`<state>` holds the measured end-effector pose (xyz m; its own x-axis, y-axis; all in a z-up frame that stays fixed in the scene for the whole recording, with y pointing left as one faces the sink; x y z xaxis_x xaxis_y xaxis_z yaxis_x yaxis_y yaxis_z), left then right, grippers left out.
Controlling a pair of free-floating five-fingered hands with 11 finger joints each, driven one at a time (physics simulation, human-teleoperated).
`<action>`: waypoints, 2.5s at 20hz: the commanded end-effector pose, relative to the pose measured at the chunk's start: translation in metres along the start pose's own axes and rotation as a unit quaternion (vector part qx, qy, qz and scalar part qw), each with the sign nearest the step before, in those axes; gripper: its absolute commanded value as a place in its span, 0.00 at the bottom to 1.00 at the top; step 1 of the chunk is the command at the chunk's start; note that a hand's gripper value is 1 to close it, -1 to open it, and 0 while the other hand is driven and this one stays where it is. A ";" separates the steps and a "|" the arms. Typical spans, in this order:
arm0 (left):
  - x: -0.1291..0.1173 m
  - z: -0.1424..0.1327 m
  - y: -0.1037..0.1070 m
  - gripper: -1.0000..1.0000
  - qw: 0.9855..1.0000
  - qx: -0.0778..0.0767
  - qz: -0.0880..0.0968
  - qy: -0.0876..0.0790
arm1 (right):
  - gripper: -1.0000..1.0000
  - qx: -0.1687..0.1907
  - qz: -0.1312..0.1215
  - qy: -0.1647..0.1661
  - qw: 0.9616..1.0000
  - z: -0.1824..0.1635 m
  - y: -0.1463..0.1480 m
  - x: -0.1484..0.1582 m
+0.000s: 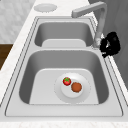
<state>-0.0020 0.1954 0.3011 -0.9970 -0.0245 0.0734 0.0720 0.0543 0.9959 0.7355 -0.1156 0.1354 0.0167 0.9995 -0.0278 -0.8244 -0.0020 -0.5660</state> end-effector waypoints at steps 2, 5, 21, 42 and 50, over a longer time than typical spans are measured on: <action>0.000 0.000 0.000 0.50 1.000 0.000 0.000 0.000 | 1.00 0.014 -0.026 0.031 0.999 -0.005 -0.011 0.017; 0.000 0.000 0.000 0.50 1.000 0.000 0.000 0.000 | 1.00 0.045 -0.024 0.050 0.997 -0.005 -0.017 0.021; 0.000 0.000 0.000 0.50 1.000 0.000 0.000 0.000 | 0.00 0.038 -0.004 0.059 0.998 0.007 0.000 -0.002; 0.000 0.000 0.000 0.50 1.000 0.000 0.000 0.000 | 0.00 0.042 -0.035 -0.031 0.998 0.027 0.029 -0.069; 0.000 0.000 0.000 0.50 1.000 0.000 0.000 0.000 | 0.00 -0.001 -0.047 -0.040 0.998 0.045 0.055 -0.093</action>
<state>-0.0020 0.1954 0.3011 -0.9970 -0.0245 0.0734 0.0720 0.0543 0.9959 0.6757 -0.2009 0.1438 0.0351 0.9986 0.0396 -0.8471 0.0507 -0.5290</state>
